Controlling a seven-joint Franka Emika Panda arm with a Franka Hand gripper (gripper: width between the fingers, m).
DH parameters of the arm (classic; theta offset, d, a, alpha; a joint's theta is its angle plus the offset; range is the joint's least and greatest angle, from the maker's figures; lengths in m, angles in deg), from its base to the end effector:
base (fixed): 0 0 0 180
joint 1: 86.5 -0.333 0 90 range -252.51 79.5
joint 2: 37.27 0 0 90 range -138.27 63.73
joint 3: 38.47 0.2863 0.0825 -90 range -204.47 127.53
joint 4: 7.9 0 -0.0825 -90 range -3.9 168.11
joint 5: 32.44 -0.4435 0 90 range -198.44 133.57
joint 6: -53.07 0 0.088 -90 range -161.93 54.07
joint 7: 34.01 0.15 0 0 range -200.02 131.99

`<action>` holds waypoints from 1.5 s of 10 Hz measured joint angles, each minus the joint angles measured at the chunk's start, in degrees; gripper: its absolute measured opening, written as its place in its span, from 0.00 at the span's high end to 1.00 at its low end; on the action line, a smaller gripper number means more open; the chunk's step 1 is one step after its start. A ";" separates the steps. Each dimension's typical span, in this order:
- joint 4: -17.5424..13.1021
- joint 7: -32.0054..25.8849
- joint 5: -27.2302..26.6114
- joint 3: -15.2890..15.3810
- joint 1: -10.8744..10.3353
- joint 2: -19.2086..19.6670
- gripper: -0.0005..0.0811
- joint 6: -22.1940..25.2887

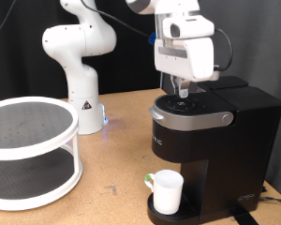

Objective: Make a cup of coffee with the keurig machine

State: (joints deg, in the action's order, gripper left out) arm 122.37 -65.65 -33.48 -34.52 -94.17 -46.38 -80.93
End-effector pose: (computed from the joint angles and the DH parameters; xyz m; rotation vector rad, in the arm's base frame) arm 0.5655 0.1168 0.3430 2.8759 1.1225 0.3425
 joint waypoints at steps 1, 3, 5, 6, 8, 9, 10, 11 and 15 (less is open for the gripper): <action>0.04 0.69 0.61 0.00 0.00 0.62 0.99 -0.31; 0.08 1.23 1.00 0.00 0.00 1.85 0.99 -0.81; 0.07 1.30 1.00 0.00 0.00 2.18 0.99 -1.40; 0.07 1.30 0.82 0.00 0.00 2.19 0.99 -1.39; -0.21 0.88 -0.72 -0.01 -0.01 2.19 0.99 -0.04; -0.55 0.53 -2.12 -0.06 -0.01 2.21 0.99 1.49; -0.89 0.47 -3.25 -0.13 -0.01 2.29 0.99 3.00; -1.45 0.48 -3.85 -0.23 0.01 2.56 0.99 4.34; -5.74 0.18 -6.24 -0.78 0.39 5.21 0.99 11.43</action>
State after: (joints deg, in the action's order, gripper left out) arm 116.63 -65.47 -39.72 -35.30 -93.78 -41.17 -69.50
